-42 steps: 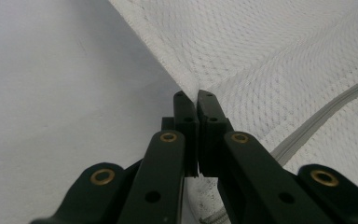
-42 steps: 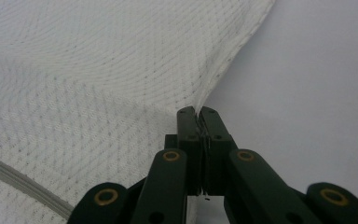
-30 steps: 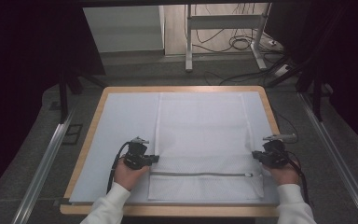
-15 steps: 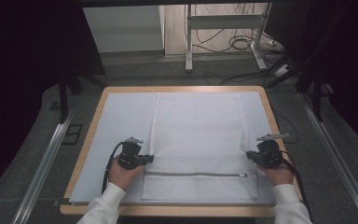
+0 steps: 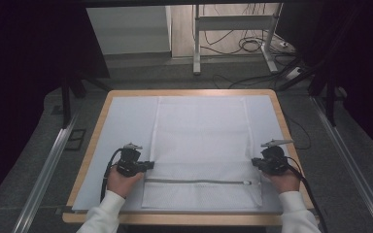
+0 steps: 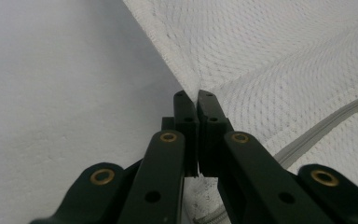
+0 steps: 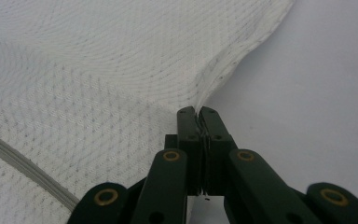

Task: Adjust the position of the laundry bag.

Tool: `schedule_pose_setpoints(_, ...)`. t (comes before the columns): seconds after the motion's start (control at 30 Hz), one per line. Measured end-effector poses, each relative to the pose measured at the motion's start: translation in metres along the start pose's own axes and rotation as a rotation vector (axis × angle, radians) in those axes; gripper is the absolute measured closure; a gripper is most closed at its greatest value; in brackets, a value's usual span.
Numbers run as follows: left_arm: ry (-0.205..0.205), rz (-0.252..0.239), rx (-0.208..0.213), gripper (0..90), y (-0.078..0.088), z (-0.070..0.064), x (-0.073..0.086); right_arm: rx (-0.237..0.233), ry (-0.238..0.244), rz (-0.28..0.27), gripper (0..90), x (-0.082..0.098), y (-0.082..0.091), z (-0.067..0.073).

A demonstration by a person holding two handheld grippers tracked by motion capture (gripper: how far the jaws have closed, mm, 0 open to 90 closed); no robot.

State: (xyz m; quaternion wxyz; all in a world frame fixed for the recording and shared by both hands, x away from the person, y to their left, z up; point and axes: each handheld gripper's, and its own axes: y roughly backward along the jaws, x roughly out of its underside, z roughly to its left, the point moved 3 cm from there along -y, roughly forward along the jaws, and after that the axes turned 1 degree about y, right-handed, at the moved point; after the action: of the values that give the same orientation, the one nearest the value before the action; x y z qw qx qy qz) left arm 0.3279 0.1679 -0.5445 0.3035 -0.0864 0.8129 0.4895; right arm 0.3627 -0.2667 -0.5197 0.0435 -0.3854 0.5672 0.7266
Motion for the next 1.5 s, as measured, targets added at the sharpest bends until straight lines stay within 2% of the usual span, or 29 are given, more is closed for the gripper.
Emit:
schedule_pose_setpoints(0.63, 0.032, -0.013, -0.020, 89.1, 0.014, 0.018, 0.008, -0.031, 0.021, 0.000, 87.1, -0.005, -0.009, 0.017)
schedule_pose_setpoints(0.83, 0.045, -0.022, -0.029, 89.1, 0.019, 0.023, 0.010, -0.034, 0.055, 0.005, 87.1, -0.007, -0.012, 0.025)
schedule_pose_setpoints(1.17, 0.054, -0.021, -0.034, 89.1, 0.022, 0.029, 0.013, -0.044, 0.070, 0.013, 87.1, -0.008, -0.017, 0.031)
schedule_pose_setpoints(1.4, 0.035, -0.027, -0.051, 86.8, 0.022, 0.028, 0.013, -0.043, 0.071, 0.015, 87.0, -0.008, -0.018, 0.032)
schedule_pose_setpoints(1.5, 0.029, -0.030, -0.061, 81.5, 0.022, 0.028, 0.012, -0.042, 0.076, 0.017, 86.5, -0.008, -0.018, 0.032)
